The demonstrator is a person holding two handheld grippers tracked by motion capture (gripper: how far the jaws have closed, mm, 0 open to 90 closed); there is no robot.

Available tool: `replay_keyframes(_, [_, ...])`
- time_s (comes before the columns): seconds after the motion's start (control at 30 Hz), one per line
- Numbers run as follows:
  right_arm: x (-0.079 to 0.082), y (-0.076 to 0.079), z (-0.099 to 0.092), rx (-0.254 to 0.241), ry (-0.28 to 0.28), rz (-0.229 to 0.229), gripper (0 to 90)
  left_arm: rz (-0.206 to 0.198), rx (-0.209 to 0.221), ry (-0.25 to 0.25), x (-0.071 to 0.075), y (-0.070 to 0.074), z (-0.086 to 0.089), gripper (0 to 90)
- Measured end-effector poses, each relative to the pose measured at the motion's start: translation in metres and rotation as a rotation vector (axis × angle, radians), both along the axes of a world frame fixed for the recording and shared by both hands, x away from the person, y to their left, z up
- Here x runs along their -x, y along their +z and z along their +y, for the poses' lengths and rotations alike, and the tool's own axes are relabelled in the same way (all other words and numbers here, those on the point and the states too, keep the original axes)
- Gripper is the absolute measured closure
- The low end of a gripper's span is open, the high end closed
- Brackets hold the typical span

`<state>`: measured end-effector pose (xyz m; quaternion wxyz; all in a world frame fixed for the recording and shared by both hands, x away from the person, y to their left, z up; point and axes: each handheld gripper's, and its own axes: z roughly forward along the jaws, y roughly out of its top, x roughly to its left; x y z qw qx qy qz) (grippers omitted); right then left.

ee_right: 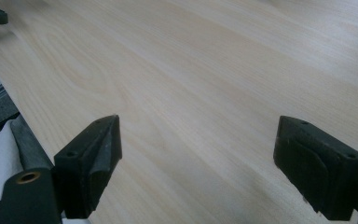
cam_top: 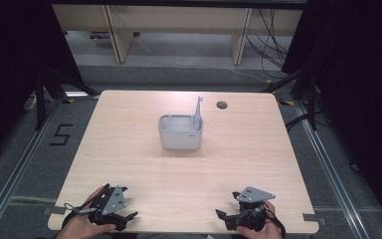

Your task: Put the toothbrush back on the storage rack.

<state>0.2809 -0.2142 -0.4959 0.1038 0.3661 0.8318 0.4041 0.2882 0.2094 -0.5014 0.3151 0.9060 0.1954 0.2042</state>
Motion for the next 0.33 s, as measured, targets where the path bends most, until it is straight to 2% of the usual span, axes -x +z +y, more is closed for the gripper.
replay_keyframes(0.07, [0.0001, 0.0000, 0.0002, 0.001, -0.002, -0.001, 16.2, 0.001, -0.001, -0.001, 0.0000, 0.0000, 0.0000, 16.4])
replay_keyframes(0.1, [0.0024, 0.0002, 0.0011, -0.001, -0.035, 0.001, 16.2, 0.001, -0.001, 0.000, 0.0000, -0.0001, 0.0000, 16.4])
replay_keyframes(0.17, [0.0016, -0.0005, 0.0010, 0.006, -0.033, -0.011, 16.2, 0.001, 0.000, -0.001, 0.0000, -0.0002, 0.0000, 16.4])
replay_keyframes(0.2, [0.0043, 0.0001, 0.0027, -0.003, -0.053, 0.024, 16.2, 0.001, -0.001, -0.001, 0.0000, -0.0001, 0.0001, 16.4])
replay_keyframes(0.27, [0.0025, -0.0002, 0.0018, 0.008, -0.034, 0.004, 16.2, 0.001, -0.001, -0.001, 0.0000, -0.0001, 0.0001, 16.4])
replay_keyframes(0.33, [0.0028, -0.0002, 0.0022, 0.004, -0.036, 0.012, 16.2, 0.001, -0.002, -0.001, -0.0001, -0.0002, 0.0002, 16.4])
